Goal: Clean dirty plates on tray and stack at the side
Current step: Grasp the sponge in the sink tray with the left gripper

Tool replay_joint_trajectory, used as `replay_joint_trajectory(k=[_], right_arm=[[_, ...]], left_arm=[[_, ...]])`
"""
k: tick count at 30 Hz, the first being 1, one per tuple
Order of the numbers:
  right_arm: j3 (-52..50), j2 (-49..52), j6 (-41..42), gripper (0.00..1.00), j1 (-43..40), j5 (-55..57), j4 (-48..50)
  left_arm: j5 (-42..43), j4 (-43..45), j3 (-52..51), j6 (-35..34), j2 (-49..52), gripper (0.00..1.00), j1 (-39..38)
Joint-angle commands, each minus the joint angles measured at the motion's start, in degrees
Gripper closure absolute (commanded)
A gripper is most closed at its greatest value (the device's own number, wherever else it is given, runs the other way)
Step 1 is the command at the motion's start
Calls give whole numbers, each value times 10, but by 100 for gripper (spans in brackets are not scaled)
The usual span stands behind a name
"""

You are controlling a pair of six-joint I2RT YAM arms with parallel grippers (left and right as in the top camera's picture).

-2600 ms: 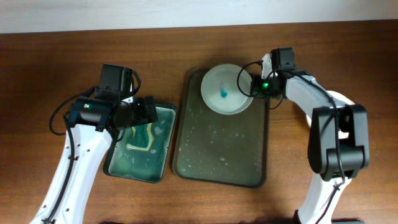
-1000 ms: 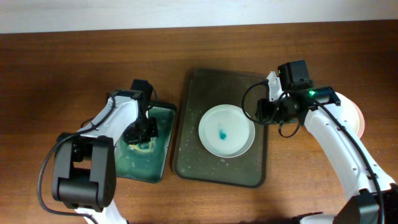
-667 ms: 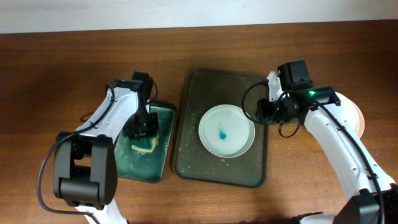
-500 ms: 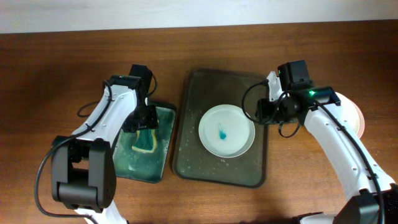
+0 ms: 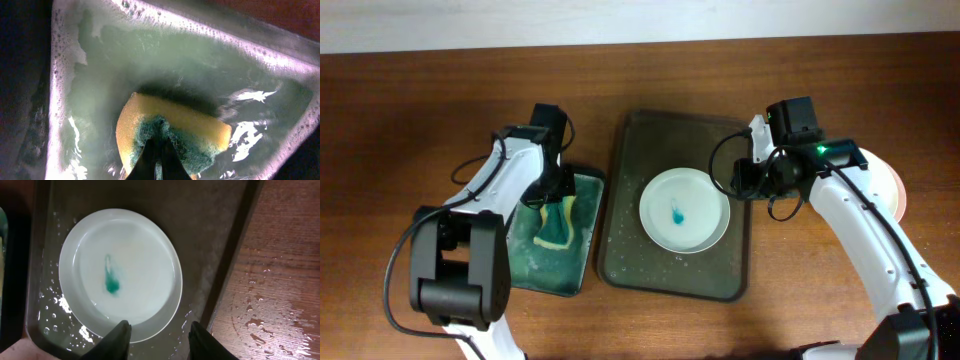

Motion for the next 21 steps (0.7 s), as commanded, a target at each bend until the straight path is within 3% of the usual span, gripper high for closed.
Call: replay_joint_trajectory(k=[1, 2, 3, 4, 5, 10, 13, 17, 18, 19, 21], right_arm=[[3, 0, -4, 60, -3, 7, 0], [3, 0, -4, 60, -3, 7, -1], [3, 0, -4, 60, -3, 7, -1], [3, 0, -4, 60, -3, 7, -1], [3, 0, -4, 60, -3, 7, -1], [3, 0, -4, 56, -3, 8, -1], [3, 2, -3, 55, -3, 8, -5], [3, 13, 12, 55, -3, 39, -29], [3, 18, 23, 55, -3, 54, -36], [3, 24, 31, 55, -3, 62, -39], [3, 34, 31, 56, -4, 61, -32]], left_arm=[[17, -61, 85, 9, 10, 79, 5], [17, -88, 109, 9, 10, 63, 5], [17, -108, 124, 9, 10, 57, 5], [17, -136, 143, 9, 10, 45, 5], [18, -154, 148, 9, 10, 42, 5], [21, -190, 120, 8, 10, 44, 2], [21, -123, 45, 8, 10, 47, -3], [61, -8, -65, 6, 10, 64, -3], [72, 9, -82, 6, 10, 73, -3], [77, 22, -97, 6, 10, 97, -3], [77, 18, -93, 7, 10, 100, -2]])
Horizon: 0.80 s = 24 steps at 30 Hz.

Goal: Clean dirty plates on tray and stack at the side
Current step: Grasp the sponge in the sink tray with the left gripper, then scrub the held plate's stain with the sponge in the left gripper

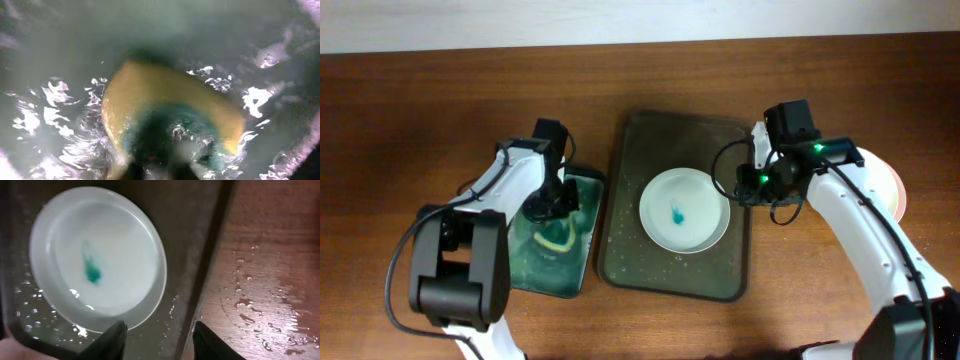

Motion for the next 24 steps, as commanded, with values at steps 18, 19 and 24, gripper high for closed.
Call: replay_joint_trajectory(k=[18, 19, 24], right_arm=[[3, 190, -59, 71, -4, -51, 115], [3, 206, -80, 71, -4, -73, 122], [3, 247, -67, 96, -4, -82, 125]], left_arm=[[112, -130, 251, 15, -26, 100, -31], [113, -116, 251, 15, -26, 100, -45], [111, -53, 247, -9, -20, 100, -104]])
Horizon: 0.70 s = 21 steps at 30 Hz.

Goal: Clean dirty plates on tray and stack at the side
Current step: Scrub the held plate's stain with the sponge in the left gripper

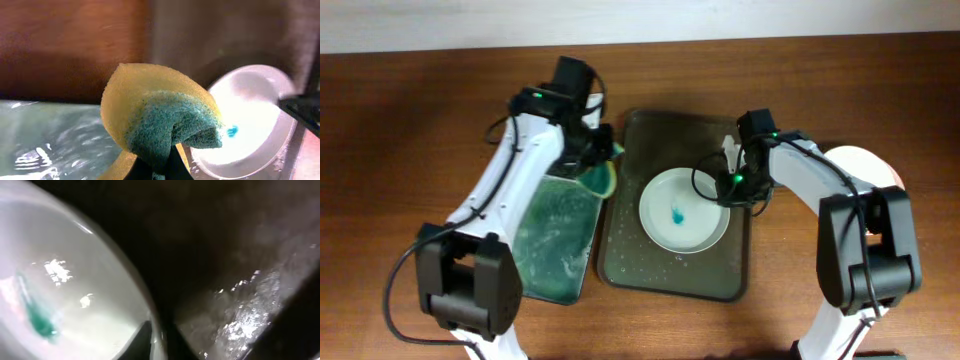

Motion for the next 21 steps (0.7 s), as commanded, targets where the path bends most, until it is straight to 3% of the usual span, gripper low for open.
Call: replay_joint_trajectory(k=[1, 6, 14, 19, 21], right_arm=[[1, 24, 16, 96, -2, -12, -3], [1, 23, 41, 96, -2, -14, -10], [1, 23, 41, 96, -2, -14, -13], [1, 23, 41, 96, -2, -14, -14], [1, 23, 41, 96, -2, -14, -14]], left_arm=[[17, 33, 2, -33, -2, 100, -39], [35, 72, 2, -103, 59, 100, -99], [160, 162, 2, -158, 191, 100, -157], [152, 150, 3, -156, 227, 100, -172], [85, 111, 15, -156, 222, 100, -164]])
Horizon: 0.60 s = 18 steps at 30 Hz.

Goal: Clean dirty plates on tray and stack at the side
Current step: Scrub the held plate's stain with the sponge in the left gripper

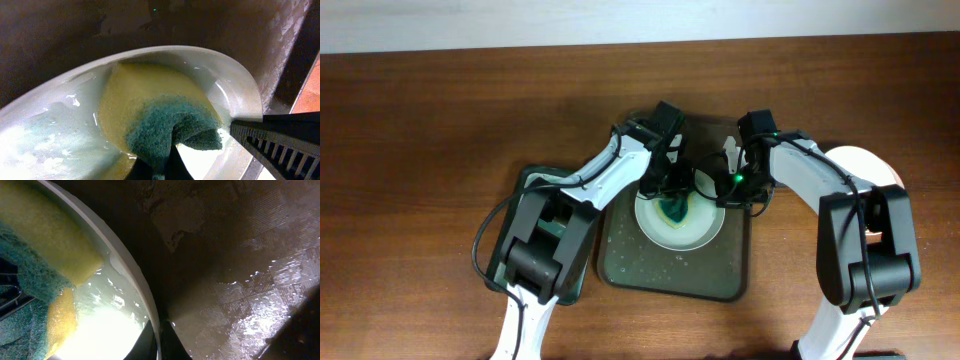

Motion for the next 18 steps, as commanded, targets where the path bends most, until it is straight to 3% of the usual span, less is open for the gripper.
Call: replay_joint_trajectory(k=[1, 3, 5, 8, 10, 13, 18], right_arm=[[-1, 19, 9, 96, 0, 12, -2], [-1, 19, 9, 96, 0, 12, -3], [-1, 19, 9, 96, 0, 12, -3], [-1, 20, 9, 96, 0, 12, -3], [-1, 19, 9, 96, 0, 12, -5], [-1, 19, 9, 96, 0, 12, -4], [-1, 19, 18, 96, 0, 12, 2]], left_arm=[[-77, -63, 15, -6, 30, 100, -5], [-213, -136, 45, -6, 27, 100, 9], [-297, -160, 52, 3, 27, 100, 21], [-367, -168, 52, 13, 27, 100, 37], [-364, -169, 52, 17, 27, 100, 43], [-273, -167, 52, 17, 27, 100, 40], [19, -90, 51, 61, 29, 100, 10]])
